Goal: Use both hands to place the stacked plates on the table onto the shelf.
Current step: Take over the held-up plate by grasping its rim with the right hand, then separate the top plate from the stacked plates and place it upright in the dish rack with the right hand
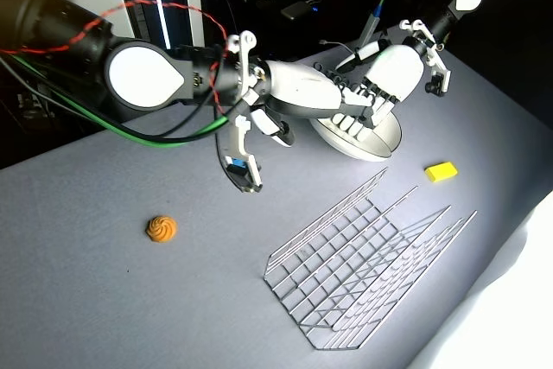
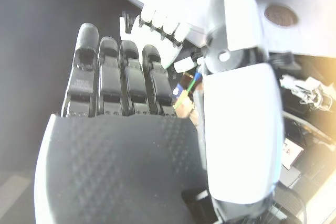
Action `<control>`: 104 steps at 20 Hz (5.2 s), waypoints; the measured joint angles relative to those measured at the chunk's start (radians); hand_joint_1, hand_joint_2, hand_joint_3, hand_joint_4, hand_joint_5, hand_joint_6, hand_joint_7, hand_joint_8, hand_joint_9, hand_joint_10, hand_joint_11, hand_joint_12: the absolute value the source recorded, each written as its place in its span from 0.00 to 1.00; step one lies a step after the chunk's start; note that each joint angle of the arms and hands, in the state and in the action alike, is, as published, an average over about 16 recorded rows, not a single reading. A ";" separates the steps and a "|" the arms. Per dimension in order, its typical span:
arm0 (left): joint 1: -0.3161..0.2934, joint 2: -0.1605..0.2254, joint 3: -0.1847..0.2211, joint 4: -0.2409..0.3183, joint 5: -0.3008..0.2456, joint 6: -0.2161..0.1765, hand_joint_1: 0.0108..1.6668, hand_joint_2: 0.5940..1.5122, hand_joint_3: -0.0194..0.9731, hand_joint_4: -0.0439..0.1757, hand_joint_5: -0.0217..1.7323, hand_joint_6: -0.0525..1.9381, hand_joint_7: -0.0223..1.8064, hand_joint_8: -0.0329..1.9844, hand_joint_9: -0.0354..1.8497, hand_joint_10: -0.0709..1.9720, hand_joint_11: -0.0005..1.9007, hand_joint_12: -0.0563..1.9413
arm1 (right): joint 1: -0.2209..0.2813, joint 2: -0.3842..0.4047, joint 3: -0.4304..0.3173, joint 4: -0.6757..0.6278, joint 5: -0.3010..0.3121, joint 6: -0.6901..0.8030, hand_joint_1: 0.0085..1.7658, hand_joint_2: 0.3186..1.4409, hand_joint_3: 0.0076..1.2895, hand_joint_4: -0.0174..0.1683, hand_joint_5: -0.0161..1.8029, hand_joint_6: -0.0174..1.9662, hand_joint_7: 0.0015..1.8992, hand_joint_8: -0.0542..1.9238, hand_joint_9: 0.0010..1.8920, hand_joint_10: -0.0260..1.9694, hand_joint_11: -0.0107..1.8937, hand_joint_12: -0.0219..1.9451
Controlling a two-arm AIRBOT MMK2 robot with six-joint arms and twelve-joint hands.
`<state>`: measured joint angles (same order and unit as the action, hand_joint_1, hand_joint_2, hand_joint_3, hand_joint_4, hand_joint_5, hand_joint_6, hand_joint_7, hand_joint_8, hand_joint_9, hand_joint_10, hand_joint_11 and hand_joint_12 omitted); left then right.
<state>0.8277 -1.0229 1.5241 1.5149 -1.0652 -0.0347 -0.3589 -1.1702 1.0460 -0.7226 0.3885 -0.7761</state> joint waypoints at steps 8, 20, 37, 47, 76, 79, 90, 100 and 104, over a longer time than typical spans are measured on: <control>0.002 -0.002 0.002 -0.004 -0.001 0.000 0.00 0.53 0.05 0.19 0.02 0.04 0.01 0.01 0.02 0.03 0.01 0.03 | -0.004 -0.147 0.120 0.003 -0.038 -0.004 0.67 0.60 0.01 0.13 0.16 0.02 0.13 0.04 0.12 0.02 0.02 0.45; 0.003 -0.003 0.008 -0.006 -0.004 -0.002 0.00 0.53 0.05 0.18 0.02 0.03 0.01 0.01 0.03 0.03 0.01 0.03 | -0.005 -0.248 0.190 0.003 -0.025 -0.020 0.69 0.61 0.01 0.12 0.39 0.12 0.39 0.09 0.42 0.02 0.27 0.50; -0.111 0.103 0.022 0.013 -0.020 -0.086 0.00 0.54 0.04 0.20 0.02 0.03 0.02 0.02 0.03 0.04 0.01 0.03 | 0.006 -0.230 0.169 0.026 0.002 0.004 0.69 0.51 0.01 0.15 0.52 0.30 0.54 0.25 0.64 0.04 0.48 0.43; -0.204 0.198 0.021 0.082 -0.046 -0.174 0.00 0.55 0.04 0.19 0.02 0.03 0.02 0.02 0.03 0.04 0.01 0.03 | 0.070 -0.149 0.082 0.102 -0.071 0.026 0.69 0.54 0.01 0.21 0.51 0.47 0.52 0.43 0.64 0.02 0.43 0.45; -0.160 0.185 0.035 0.119 -0.003 -0.206 0.00 0.55 0.04 0.20 0.02 0.03 0.02 0.02 0.03 0.04 0.01 0.03 | 0.231 0.055 -0.071 0.315 -0.087 0.251 0.69 0.61 0.01 0.20 0.51 0.55 0.54 0.49 0.64 0.02 0.43 0.50; -0.144 0.176 0.035 0.118 0.006 -0.205 0.00 0.55 0.04 0.20 0.02 0.03 0.02 0.02 0.03 0.04 0.01 0.03 | 0.237 0.056 -0.060 0.345 -0.065 0.224 0.69 0.61 0.01 0.20 0.51 0.55 0.54 0.49 0.64 0.02 0.43 0.50; -0.095 0.144 0.034 0.115 0.028 -0.185 0.00 0.55 0.04 0.20 0.02 0.03 0.02 0.02 0.03 0.04 0.01 0.03 | 0.247 0.067 0.013 0.473 0.002 0.145 0.69 0.61 0.01 0.17 0.50 0.56 0.54 0.50 0.64 0.03 0.43 0.50; -0.066 0.123 0.036 0.113 0.038 -0.164 0.00 0.56 0.04 0.20 0.02 0.03 0.02 0.02 0.03 0.04 0.01 0.03 | 0.275 0.080 0.077 0.496 -0.008 0.220 0.69 0.61 0.01 0.14 0.49 0.56 0.54 0.52 0.65 0.02 0.43 0.50; -0.054 0.116 0.041 0.111 0.044 -0.158 0.00 0.56 0.04 0.20 0.02 0.03 0.02 0.02 0.03 0.04 0.01 0.03 | 0.292 0.081 0.102 0.505 -0.030 0.272 0.69 0.61 0.01 0.14 0.49 0.56 0.54 0.52 0.65 0.02 0.43 0.50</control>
<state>0.7733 -0.9073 1.5651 1.6259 -1.0215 -0.1932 -0.0671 -1.0889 1.1480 -0.2171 0.3589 -0.5043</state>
